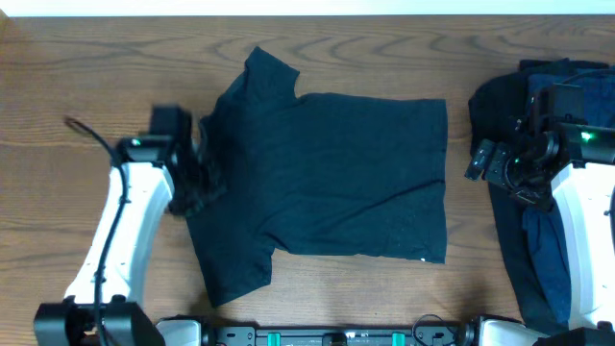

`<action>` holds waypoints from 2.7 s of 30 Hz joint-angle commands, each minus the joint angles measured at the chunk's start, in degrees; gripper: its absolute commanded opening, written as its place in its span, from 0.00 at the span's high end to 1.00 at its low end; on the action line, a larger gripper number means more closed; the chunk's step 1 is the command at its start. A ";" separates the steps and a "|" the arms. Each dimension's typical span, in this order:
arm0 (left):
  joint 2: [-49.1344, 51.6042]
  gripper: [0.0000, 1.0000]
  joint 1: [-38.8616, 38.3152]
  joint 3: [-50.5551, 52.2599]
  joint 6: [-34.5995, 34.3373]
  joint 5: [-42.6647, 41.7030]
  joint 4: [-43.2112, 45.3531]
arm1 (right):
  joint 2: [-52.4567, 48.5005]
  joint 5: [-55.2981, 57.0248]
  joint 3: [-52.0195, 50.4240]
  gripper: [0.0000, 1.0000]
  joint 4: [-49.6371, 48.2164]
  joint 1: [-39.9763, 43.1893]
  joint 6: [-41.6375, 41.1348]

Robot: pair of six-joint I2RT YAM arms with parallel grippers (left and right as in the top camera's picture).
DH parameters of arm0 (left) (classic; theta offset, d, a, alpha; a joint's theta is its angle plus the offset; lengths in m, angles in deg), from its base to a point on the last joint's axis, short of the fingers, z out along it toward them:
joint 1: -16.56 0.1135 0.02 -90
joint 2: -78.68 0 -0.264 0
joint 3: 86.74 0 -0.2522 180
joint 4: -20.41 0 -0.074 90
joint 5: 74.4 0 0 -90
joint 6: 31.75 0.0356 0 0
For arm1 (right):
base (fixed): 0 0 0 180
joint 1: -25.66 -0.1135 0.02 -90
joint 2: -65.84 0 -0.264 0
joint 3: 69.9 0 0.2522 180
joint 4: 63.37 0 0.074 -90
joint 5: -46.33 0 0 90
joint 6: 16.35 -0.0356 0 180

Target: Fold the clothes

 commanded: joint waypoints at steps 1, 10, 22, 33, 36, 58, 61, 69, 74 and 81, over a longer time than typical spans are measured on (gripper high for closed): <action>1.97 0.94 -0.11 -7.26 4.98 2.64 3.48 | 0.07 0.81 0.31 0.01 0.07 0.39 0.66; 23.89 0.94 -0.61 -30.10 7.52 2.19 9.42 | 0.07 0.81 0.31 0.01 0.07 0.39 0.66; 45.99 0.94 -2.89 -38.62 8.28 7.52 21.77 | 0.07 0.81 0.31 0.01 0.04 0.39 0.66; 48.39 0.94 -1.40 -38.62 8.28 15.47 22.53 | 0.07 0.81 0.31 0.01 0.07 0.39 0.66; 47.93 0.94 -0.04 -38.62 8.28 15.47 22.16 | 0.07 0.81 0.31 0.01 0.04 0.39 0.66; 46.03 0.94 10.05 -38.62 5.11 -9.07 18.38 | 0.07 0.79 0.31 0.01 0.04 0.39 0.66; 45.97 0.94 11.50 -38.62 5.16 -11.61 16.87 | 0.07 0.81 0.31 0.01 0.04 0.39 0.66; 45.97 0.94 12.44 -38.62 11.93 -11.89 11.23 | 0.07 0.81 0.31 0.01 0.04 0.39 0.66; 45.97 0.94 12.50 -38.62 16.50 -16.70 9.79 | 0.07 0.81 0.31 0.01 0.04 0.39 0.66; 45.99 0.94 12.37 -38.60 17.53 -20.81 9.53 | 0.07 0.81 0.28 0.01 0.04 0.39 0.66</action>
